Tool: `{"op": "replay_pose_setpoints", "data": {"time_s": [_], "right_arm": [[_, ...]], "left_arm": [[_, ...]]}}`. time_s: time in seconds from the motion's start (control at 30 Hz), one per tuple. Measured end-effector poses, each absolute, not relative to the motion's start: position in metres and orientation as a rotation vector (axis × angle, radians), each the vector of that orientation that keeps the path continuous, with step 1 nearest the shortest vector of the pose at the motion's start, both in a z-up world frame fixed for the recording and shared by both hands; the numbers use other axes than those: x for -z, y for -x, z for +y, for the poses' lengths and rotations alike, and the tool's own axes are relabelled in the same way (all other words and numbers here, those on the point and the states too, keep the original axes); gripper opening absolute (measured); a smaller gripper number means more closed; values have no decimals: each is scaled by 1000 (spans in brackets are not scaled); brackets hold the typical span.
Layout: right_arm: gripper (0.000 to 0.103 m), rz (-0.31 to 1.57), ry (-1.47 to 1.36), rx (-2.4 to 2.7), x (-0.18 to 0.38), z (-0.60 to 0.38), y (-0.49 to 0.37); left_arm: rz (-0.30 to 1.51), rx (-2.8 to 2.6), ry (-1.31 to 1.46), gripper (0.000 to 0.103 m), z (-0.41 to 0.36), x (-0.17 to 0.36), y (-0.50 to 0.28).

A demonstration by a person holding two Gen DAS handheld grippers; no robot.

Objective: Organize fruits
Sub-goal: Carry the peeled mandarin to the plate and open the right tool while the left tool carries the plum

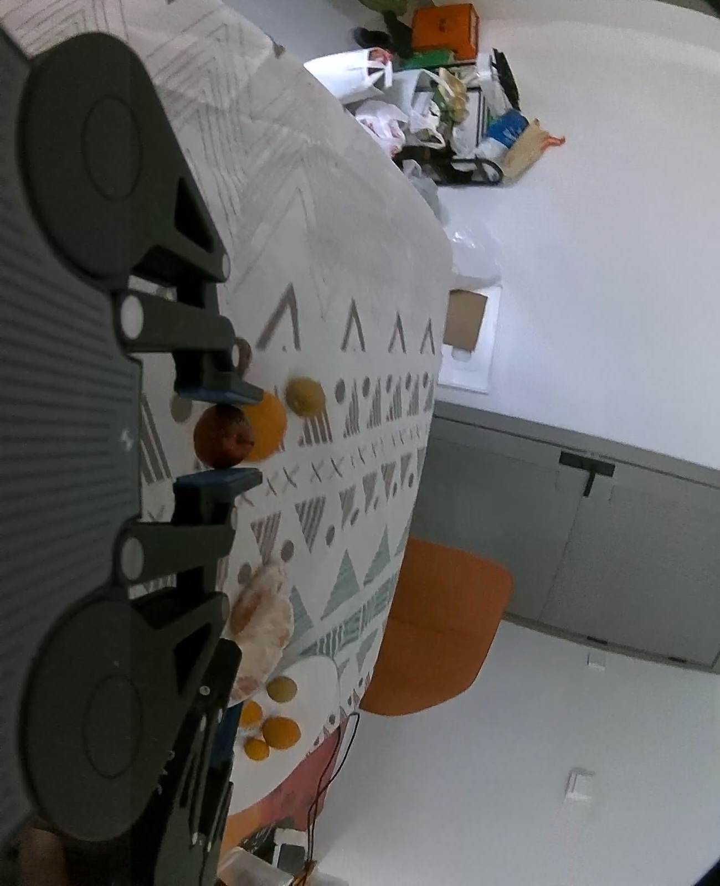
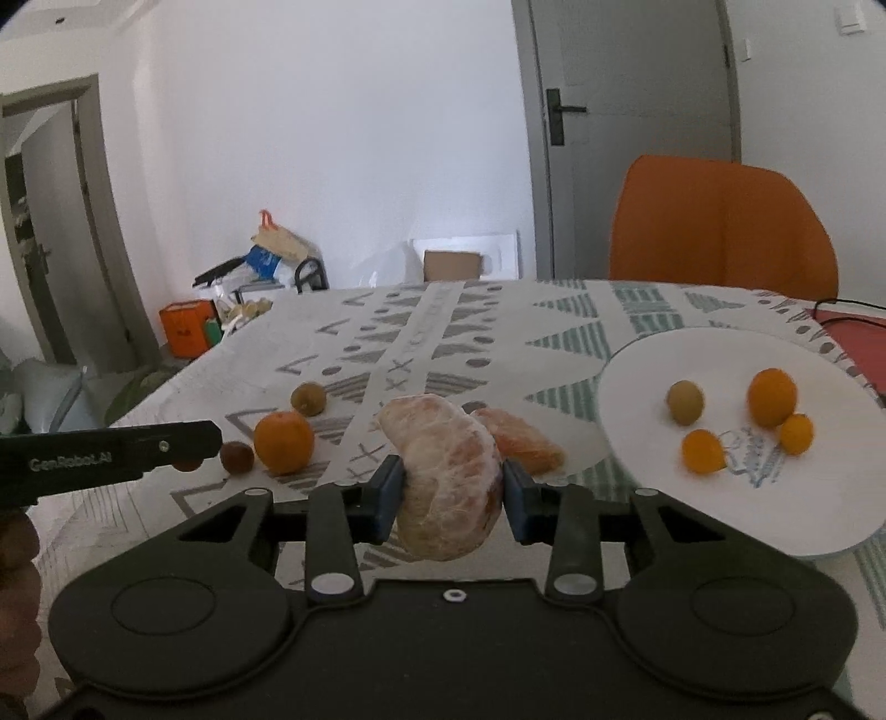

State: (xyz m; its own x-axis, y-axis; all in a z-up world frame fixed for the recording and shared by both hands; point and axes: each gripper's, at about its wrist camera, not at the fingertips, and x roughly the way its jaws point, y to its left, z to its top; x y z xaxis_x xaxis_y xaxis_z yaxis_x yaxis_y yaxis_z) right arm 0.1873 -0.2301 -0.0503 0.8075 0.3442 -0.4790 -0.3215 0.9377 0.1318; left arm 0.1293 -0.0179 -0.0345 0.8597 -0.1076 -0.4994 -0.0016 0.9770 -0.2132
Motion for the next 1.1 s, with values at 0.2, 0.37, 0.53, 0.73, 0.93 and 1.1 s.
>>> {"op": "replay_pose_setpoints", "data": {"time_s": [0.2,0.37,0.53,0.73,0.93,1.1], "right_arm": [[36,477,-64,-329,39,-248,-183],[36,457,-87,-288,34,-269,-183],[36,447,-111,-242,34,-292,-182],[36,443,-144,-184,39,-322,-185],[36,438,-181,-126,44,-354,-188],[36,435,-208,-77,50,-379,-190]], "left_arm": [[520,84,185,23,-35,26,-137],[506,113,160,23,-51,18,-144],[500,146,134,23,-70,14,-150],[502,186,103,23,-95,9,-160],[501,224,68,23,-120,6,-170],[496,248,47,23,-139,3,-179]]}}
